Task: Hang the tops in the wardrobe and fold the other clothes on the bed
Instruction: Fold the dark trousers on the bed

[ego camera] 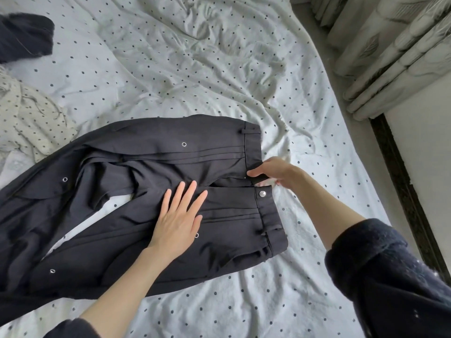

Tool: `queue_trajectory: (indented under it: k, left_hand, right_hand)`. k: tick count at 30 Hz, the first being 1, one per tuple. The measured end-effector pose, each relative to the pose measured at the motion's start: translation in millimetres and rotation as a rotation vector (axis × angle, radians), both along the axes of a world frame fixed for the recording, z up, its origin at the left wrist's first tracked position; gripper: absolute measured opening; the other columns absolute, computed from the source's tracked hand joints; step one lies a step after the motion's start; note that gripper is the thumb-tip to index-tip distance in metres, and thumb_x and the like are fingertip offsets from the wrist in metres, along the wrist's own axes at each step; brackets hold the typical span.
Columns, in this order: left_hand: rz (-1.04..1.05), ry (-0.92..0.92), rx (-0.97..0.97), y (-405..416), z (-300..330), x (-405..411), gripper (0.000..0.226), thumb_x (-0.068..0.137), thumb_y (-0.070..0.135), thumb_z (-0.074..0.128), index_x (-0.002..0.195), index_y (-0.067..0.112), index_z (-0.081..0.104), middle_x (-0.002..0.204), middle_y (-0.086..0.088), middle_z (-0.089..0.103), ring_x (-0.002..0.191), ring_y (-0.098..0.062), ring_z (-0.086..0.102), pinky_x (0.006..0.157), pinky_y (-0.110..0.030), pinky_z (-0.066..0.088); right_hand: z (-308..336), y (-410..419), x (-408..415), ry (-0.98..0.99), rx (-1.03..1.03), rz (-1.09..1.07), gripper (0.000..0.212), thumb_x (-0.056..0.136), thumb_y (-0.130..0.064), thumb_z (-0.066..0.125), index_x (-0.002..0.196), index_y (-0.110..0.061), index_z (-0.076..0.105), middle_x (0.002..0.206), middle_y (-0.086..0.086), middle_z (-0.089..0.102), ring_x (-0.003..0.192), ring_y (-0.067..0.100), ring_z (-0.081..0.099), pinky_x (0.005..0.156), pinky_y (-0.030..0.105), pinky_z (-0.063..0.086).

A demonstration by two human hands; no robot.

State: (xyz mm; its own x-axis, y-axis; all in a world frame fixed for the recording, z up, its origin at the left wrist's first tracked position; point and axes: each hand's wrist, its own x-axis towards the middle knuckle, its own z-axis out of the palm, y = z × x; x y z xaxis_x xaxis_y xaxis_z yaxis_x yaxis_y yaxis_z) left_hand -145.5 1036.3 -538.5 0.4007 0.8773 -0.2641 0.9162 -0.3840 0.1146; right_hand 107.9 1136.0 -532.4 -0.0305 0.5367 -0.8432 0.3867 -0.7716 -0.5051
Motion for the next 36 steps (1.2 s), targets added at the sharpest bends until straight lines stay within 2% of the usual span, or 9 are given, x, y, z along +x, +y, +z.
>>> queue_trajectory:
  k: [3, 5, 10, 17, 22, 24, 27, 30, 36]
  left_hand:
    - [-0.022, 0.024, 0.01, 2, 4, 6, 0.059, 0.084, 0.019, 0.067, 0.139, 0.016, 0.046, 0.149, -0.011, 0.036, 0.136, -0.036, 0.034, 0.107, -0.06, 0.021]
    - [-0.064, 0.03, -0.013, 3, 10, 19, 0.058, 0.088, 0.024, 0.06, 0.142, 0.022, 0.041, 0.153, -0.005, 0.03, 0.14, -0.033, 0.028, 0.107, -0.063, 0.011]
    - [-0.18, -0.021, -0.107, 10, 10, 84, 0.062, 0.099, 0.034, 0.034, 0.149, 0.032, -0.003, 0.158, 0.0, -0.009, 0.146, -0.024, -0.007, 0.112, -0.049, -0.013]
    - [-0.244, -0.121, -0.296, 6, 6, 160, 0.058, 0.101, 0.03, 0.03, 0.15, 0.03, 0.0, 0.159, -0.001, -0.01, 0.145, -0.02, -0.01, 0.118, -0.043, 0.0]
    - [-0.24, -0.096, -0.248, 1, 6, 121, 0.053, 0.101, 0.026, 0.031, 0.151, 0.028, 0.011, 0.159, 0.004, 0.0, 0.146, -0.012, -0.001, 0.117, -0.035, 0.001]
    - [-0.192, -0.181, -0.195, 1, 17, 101, 0.047, 0.098, 0.016, 0.043, 0.144, 0.018, 0.037, 0.154, -0.004, 0.026, 0.142, -0.019, 0.024, 0.114, -0.037, 0.021]
    - [-0.088, -0.312, 0.026, 5, 33, 59, 0.034, 0.087, 0.006, 0.046, 0.114, 0.006, 0.066, 0.116, -0.01, 0.063, 0.106, -0.028, 0.062, 0.084, -0.04, 0.052]
    - [0.09, -0.274, 0.133, 14, 44, 12, 0.031, 0.087, 0.004, 0.047, 0.113, 0.006, 0.065, 0.111, -0.009, 0.062, 0.101, -0.029, 0.06, 0.08, -0.043, 0.05]
    - [0.412, -0.064, 0.026, 16, 35, -108, 0.042, 0.097, 0.016, 0.046, 0.139, 0.01, 0.044, 0.143, -0.009, 0.042, 0.131, -0.028, 0.04, 0.102, -0.047, 0.032]
  right_hand:
    - [4, 1, 9, -0.085, 0.063, -0.058, 0.028, 0.079, -0.013, 0.072, 0.102, 0.0, 0.061, 0.095, 0.009, 0.062, 0.087, 0.022, 0.054, 0.067, 0.025, 0.04]
    - [13, 4, 32, -0.132, 0.098, -0.081, 0.025, 0.079, -0.01, 0.071, 0.099, 0.0, 0.058, 0.086, 0.005, 0.057, 0.084, 0.022, 0.05, 0.062, 0.026, 0.037]
    - [43, -1, 137, -0.489, 0.15, -0.073, 0.019, 0.079, -0.012, 0.069, 0.082, 0.003, 0.058, 0.088, 0.012, 0.055, 0.08, 0.026, 0.05, 0.074, 0.037, 0.045]
    - [45, -24, 213, -0.653, 0.112, -0.123, 0.028, 0.081, -0.023, 0.066, 0.104, -0.008, 0.06, 0.106, 0.012, 0.064, 0.104, 0.032, 0.056, 0.105, 0.053, 0.032]
    - [26, -43, 172, -0.903, 0.183, 0.055, 0.05, 0.09, -0.035, 0.054, 0.132, -0.015, 0.038, 0.136, 0.009, 0.044, 0.126, 0.03, 0.039, 0.102, 0.052, 0.026]
    - [20, -48, 149, -0.849, 0.301, 0.104, 0.051, 0.093, -0.035, 0.049, 0.138, -0.014, 0.037, 0.145, 0.008, 0.037, 0.133, 0.029, 0.033, 0.103, 0.05, 0.029]
    - [10, -56, 89, -0.731, 0.462, 0.19, 0.054, 0.097, -0.035, 0.045, 0.145, -0.015, 0.032, 0.152, 0.007, 0.027, 0.141, 0.023, 0.022, 0.111, 0.043, 0.023]
    - [0, -64, 21, -0.674, 0.547, 0.303, 0.055, 0.098, -0.038, 0.039, 0.148, -0.019, 0.025, 0.156, 0.008, 0.017, 0.144, 0.023, 0.013, 0.116, 0.043, 0.012]
    - [-10, -79, -86, -0.756, 0.609, 0.44, 0.054, 0.098, -0.049, 0.029, 0.146, -0.025, 0.028, 0.153, 0.004, 0.025, 0.145, 0.019, 0.006, 0.109, 0.061, -0.005]
